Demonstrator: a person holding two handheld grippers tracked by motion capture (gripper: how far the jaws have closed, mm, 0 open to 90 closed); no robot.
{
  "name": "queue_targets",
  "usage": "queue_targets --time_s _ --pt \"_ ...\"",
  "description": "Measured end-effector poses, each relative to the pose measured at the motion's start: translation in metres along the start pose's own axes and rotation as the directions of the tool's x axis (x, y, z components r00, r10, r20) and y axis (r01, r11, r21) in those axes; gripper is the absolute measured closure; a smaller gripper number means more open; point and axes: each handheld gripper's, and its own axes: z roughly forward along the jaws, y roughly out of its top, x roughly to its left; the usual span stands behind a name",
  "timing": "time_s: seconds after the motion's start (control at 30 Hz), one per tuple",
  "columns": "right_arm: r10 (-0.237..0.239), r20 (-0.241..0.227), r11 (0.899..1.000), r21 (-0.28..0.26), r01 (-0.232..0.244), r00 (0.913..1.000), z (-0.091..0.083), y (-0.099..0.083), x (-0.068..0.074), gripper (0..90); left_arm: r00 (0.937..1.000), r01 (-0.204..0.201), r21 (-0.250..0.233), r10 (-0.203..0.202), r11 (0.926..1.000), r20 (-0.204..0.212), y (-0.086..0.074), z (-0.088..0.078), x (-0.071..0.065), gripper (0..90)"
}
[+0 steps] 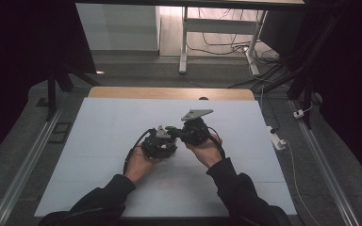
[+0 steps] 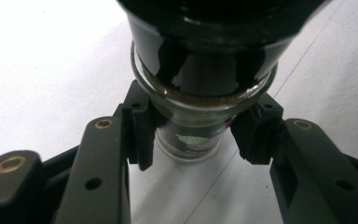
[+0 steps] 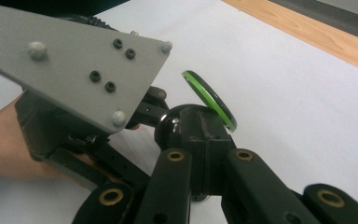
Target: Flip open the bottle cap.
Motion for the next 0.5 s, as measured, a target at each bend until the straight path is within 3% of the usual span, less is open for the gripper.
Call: queue_targets --time_s 0.5 --pt "0.042 0.016 0.999 -0.008 -0.042 0.999 0.006 0.002 -0.012 89.9 1.0 -0.004 -0.003 0.004 1.0 0.001 0.0 0.0 0.0 53.6"
